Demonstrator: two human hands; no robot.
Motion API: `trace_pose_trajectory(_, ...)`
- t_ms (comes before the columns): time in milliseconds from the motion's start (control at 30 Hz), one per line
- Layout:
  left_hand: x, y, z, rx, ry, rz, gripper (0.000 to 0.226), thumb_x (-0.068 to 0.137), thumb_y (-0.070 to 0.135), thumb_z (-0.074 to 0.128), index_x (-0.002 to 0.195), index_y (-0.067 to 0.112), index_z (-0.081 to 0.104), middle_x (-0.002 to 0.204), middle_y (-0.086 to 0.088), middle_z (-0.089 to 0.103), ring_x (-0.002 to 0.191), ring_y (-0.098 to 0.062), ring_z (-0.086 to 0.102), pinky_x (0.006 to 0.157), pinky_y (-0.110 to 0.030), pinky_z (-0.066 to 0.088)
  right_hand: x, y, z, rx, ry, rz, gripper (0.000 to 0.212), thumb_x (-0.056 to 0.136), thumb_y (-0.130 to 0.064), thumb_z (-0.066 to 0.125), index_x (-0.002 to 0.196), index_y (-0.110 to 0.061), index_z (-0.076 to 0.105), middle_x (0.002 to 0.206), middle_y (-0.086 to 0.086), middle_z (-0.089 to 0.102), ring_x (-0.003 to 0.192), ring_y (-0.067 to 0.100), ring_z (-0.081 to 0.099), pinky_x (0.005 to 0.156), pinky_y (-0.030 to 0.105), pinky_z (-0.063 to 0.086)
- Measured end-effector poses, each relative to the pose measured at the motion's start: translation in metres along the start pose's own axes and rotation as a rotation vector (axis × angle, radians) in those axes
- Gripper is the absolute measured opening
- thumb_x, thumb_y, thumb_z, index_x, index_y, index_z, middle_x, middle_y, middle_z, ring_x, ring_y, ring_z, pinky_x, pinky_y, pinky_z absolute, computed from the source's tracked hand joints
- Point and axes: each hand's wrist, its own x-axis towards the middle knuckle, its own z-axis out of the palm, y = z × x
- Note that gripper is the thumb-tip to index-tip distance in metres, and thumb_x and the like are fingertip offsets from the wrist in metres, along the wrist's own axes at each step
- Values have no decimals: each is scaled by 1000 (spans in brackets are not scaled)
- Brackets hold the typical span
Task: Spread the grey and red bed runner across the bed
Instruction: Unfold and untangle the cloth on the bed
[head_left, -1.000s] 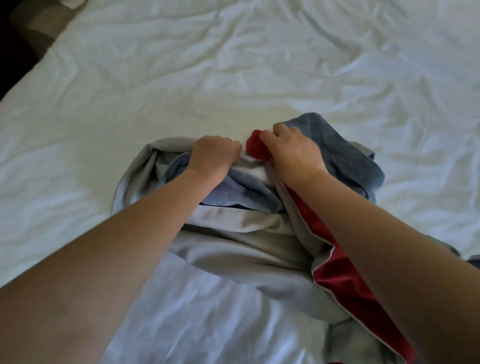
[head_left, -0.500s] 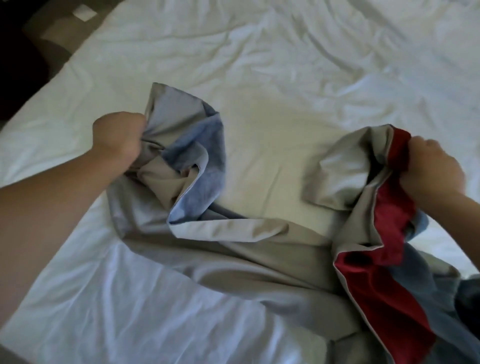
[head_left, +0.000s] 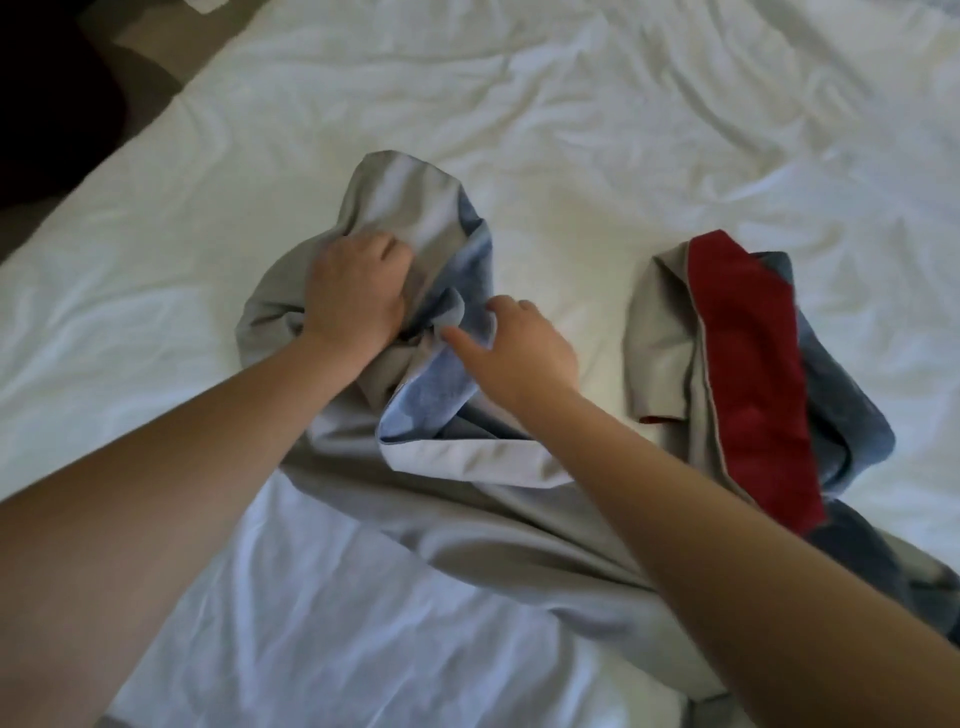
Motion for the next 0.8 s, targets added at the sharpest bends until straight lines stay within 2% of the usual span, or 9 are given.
trace_pose_trajectory(100, -12, -28, 6, 2, -79, -149, 29, 84, 22, 59, 109, 8, 56, 121, -17, 52, 109, -38, 50, 92, -48, 40, 13, -35, 26, 88, 5, 20, 70, 77, -70, 52, 128, -23, 41, 118, 6, 54, 100, 29, 59, 75, 40, 50)
trace_pose_trajectory(167, -19, -40, 11, -35, -137, -227, 33, 84, 27, 61, 111, 8, 54, 128, -20, 44, 115, -40, 45, 92, -50, 40, 22, -47, 38, 111, -34, 57, 67, 78, -60, 58, 131, -24, 37, 117, 8, 52, 99, 32, 59, 72, 39, 49)
trace_pose_trajectory(267, -24, -45, 18, -162, -141, -245, 20, 89, 21, 53, 101, 5, 55, 108, -22, 53, 99, -40, 52, 73, -46, 48, 32, -55, 54, -45, -77, 58, 51, 89, -32, 54, 135, -20, 37, 117, 12, 50, 104, 36, 54, 70, 37, 43)
trace_pose_trajectory(367, -22, -47, 19, -206, -96, -177, 17, 93, 16, 47, 90, 2, 56, 90, -24, 57, 87, -41, 55, 61, -44, 39, 43, -60, 60, -157, -54, -41, 23, 93, -18, 46, 110, -9, 59, 109, 14, 58, 101, 35, 56, 72, 35, 41)
trace_pose_trajectory(433, -19, -58, 14, -191, -100, -160, 15, 92, 12, 47, 91, 1, 57, 91, -24, 59, 88, -41, 55, 63, -44, 38, 52, -66, 58, -94, -18, -42, 20, 93, -16, 46, 96, -6, 64, 102, 15, 63, 95, 34, 59, 69, 31, 36)
trace_pose_trajectory(533, -20, -90, 5, -161, -83, -185, 19, 84, -1, 47, 98, 3, 59, 97, -21, 61, 95, -39, 54, 68, -43, 42, 68, -90, 51, 63, 88, -79, 17, 89, -14, 51, 93, -4, 65, 98, 18, 65, 92, 35, 59, 68, 29, 36)
trace_pose_trajectory(600, -25, -121, -4, -136, -57, -201, 22, 82, -3, 48, 99, 4, 60, 98, -20, 61, 96, -38, 54, 71, -45, 45, 83, -118, 45, 84, 157, -150, 20, 86, -15, 50, 89, -3, 65, 94, 21, 65, 88, 37, 59, 66, 29, 34)
trace_pose_trajectory(733, -44, -177, -13, -87, -33, -259, 14, 76, -2, 50, 83, 3, 61, 88, -20, 61, 88, -39, 56, 68, -44, 48, 116, -165, 31, 140, 208, -175, 15, 76, -6, 49, 75, -9, 64, 84, 16, 64, 74, 31, 54, 62, 26, 32)
trace_pose_trajectory(800, -55, -187, -12, -44, -58, -270, 12, 74, -3, 50, 79, 2, 60, 83, -20, 59, 83, -38, 55, 62, -43, 48, 125, -172, 29, 159, 167, -164, 18, 75, -6, 49, 79, -10, 66, 83, 10, 63, 74, 28, 54, 61, 26, 35)
